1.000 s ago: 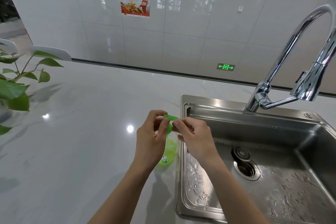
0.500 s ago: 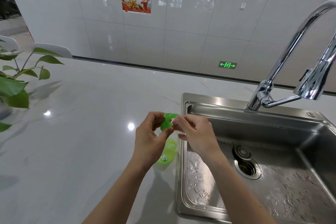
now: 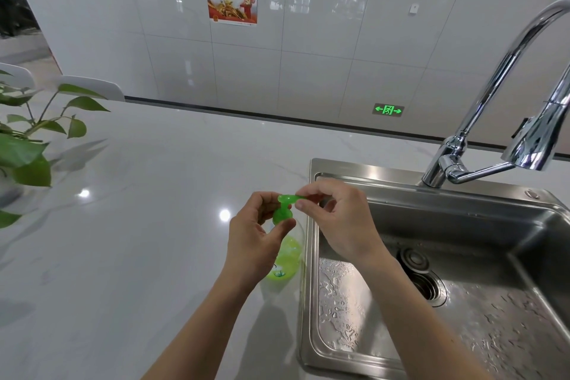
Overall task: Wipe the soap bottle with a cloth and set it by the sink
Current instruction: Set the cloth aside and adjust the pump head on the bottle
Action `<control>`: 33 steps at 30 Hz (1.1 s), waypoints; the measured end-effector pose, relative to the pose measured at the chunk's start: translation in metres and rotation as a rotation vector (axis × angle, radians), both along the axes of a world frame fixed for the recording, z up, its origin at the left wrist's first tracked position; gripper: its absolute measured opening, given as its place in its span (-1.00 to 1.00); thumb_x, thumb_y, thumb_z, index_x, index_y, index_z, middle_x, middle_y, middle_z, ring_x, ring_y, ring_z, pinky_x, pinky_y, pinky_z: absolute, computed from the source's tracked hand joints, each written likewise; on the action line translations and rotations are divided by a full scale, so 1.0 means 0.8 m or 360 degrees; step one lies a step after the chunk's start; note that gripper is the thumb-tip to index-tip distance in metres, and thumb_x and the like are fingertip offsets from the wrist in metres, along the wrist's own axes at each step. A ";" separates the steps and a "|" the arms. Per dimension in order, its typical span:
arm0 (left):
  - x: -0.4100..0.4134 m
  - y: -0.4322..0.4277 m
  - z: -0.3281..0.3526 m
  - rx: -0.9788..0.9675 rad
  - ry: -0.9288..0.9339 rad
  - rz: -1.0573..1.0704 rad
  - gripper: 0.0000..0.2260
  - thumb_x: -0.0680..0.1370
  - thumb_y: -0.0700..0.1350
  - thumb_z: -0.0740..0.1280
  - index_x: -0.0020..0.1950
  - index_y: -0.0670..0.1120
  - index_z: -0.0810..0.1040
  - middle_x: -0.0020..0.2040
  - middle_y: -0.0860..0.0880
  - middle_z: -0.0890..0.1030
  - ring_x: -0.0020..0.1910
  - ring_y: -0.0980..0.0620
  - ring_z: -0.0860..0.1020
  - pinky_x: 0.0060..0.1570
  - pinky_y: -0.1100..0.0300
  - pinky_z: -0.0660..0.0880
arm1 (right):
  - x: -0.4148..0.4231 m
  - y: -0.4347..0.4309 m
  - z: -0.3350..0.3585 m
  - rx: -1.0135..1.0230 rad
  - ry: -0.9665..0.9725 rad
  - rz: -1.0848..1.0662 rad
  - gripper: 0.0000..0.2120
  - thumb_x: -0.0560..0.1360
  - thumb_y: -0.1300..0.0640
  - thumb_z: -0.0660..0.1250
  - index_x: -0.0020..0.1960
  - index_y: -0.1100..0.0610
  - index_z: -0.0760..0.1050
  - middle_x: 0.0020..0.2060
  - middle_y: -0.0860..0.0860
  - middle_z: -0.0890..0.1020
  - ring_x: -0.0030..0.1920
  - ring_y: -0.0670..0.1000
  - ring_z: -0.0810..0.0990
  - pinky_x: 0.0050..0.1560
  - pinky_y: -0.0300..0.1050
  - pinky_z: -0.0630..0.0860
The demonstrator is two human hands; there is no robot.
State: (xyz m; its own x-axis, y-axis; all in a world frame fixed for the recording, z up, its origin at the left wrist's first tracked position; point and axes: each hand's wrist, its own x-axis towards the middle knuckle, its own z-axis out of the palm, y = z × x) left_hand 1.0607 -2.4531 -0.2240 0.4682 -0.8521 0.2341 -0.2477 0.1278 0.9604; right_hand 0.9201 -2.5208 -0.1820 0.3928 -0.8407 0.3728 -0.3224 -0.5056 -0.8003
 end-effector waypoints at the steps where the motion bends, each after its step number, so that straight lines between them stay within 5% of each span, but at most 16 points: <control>1: 0.000 0.000 0.000 0.0000 -0.0004 0.0003 -0.68 0.42 -0.28 0.56 0.11 -0.09 0.60 -0.01 -0.02 0.72 0.03 0.03 0.69 0.19 0.02 0.61 | -0.001 0.000 -0.001 -0.0006 -0.0002 -0.0003 -0.92 0.43 0.14 0.54 -0.09 0.01 0.71 -0.27 -0.18 0.64 -0.21 -0.21 0.59 -0.24 -0.35 0.42; 17: 0.003 0.001 0.000 0.0021 -0.0005 -0.0035 -0.66 0.42 -0.29 0.56 0.14 -0.12 0.60 0.02 -0.06 0.72 0.07 -0.01 0.69 0.23 -0.02 0.60 | 0.002 0.001 -0.003 0.0024 -0.0022 -0.0015 -0.91 0.45 0.16 0.52 -0.09 -0.01 0.69 -0.26 -0.20 0.66 -0.18 -0.23 0.60 -0.23 -0.34 0.48; 21: 0.011 0.001 0.004 0.0004 0.0011 -0.0106 -0.64 0.39 -0.31 0.58 0.13 -0.11 0.61 0.01 -0.07 0.73 0.04 -0.04 0.70 0.22 -0.03 0.60 | 0.000 0.007 0.002 0.0219 -0.0065 0.0013 -0.88 0.51 0.08 0.47 0.05 0.04 0.67 -0.07 -0.09 0.73 -0.01 -0.14 0.68 0.02 -0.13 0.64; 26: 0.012 0.010 0.017 -0.0076 -0.0053 -0.0165 -0.62 0.48 -0.25 0.52 0.24 0.05 0.61 0.16 0.04 0.71 0.18 0.07 0.67 0.30 -0.01 0.56 | 0.000 0.021 0.010 0.0608 -0.0480 -0.0007 -0.38 0.49 -0.31 0.10 0.24 0.10 0.60 0.12 0.02 0.71 0.16 -0.03 0.66 0.27 0.05 0.57; 33: -0.004 0.039 0.047 -0.0229 0.0150 -0.0109 -0.58 0.62 0.12 0.20 0.46 0.05 0.47 0.35 0.12 0.60 0.34 0.21 0.55 0.40 0.10 0.47 | -0.009 0.056 0.014 0.0685 -0.0775 -0.0066 -0.45 0.48 -0.34 0.08 0.27 -0.07 0.55 0.21 -0.08 0.67 0.27 -0.13 0.59 0.43 0.04 0.43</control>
